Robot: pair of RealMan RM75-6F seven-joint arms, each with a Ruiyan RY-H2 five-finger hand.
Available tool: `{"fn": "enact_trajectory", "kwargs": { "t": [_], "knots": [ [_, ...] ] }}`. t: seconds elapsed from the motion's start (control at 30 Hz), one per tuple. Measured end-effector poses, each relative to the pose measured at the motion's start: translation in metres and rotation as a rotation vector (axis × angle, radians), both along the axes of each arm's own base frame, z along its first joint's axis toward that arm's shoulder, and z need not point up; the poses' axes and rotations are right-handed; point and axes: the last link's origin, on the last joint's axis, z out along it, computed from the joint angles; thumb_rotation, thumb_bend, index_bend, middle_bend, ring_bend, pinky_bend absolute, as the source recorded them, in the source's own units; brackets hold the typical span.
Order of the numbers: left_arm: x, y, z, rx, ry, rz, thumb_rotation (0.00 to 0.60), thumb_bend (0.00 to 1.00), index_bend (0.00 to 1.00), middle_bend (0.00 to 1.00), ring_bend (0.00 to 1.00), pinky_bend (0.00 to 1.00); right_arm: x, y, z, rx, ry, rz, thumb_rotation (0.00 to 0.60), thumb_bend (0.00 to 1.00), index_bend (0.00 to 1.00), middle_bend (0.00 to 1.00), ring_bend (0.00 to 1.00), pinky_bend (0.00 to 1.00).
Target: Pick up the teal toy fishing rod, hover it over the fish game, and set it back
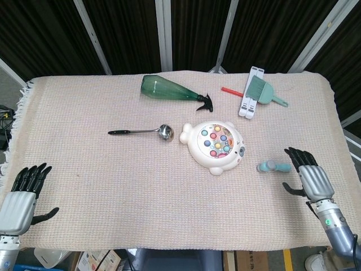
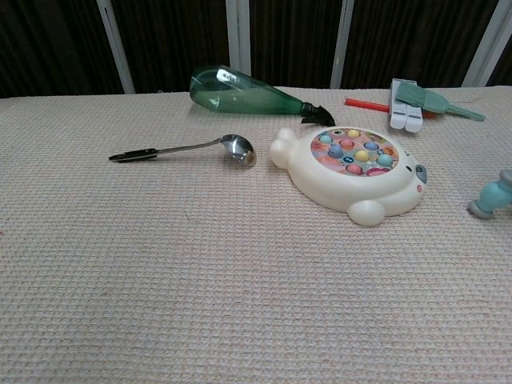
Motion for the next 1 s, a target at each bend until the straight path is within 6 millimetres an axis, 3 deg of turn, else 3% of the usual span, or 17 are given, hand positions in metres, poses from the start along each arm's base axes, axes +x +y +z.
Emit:
{"fn": "enact_trajectory", "kwargs": {
  "t": [0.37,0.63,1.0],
  "knots": [
    [-0.002,0.000,0.001,0.002,0.005,0.014,0.600,0.11,0.00,0.00,0.00,0.00,-0.012,-0.044,-0.030,0.096,0.008,-0.071,0.600,0.32,0.15,0.17,0.12,0.13],
    [-0.004,0.000,-0.001,-0.004,0.001,0.019,0.600,0.11,0.00,0.00,0.00,0.00,-0.016,-0.051,-0.047,0.132,0.017,-0.084,0.600,0.32,0.22,0.24,0.19,0.17],
    [-0.005,0.002,-0.001,-0.002,-0.001,0.020,0.600,0.11,0.00,0.00,0.00,0.00,-0.016,-0.058,-0.056,0.125,0.011,-0.081,0.600,0.41,0.32,0.32,0.24,0.20]
  ]
}}
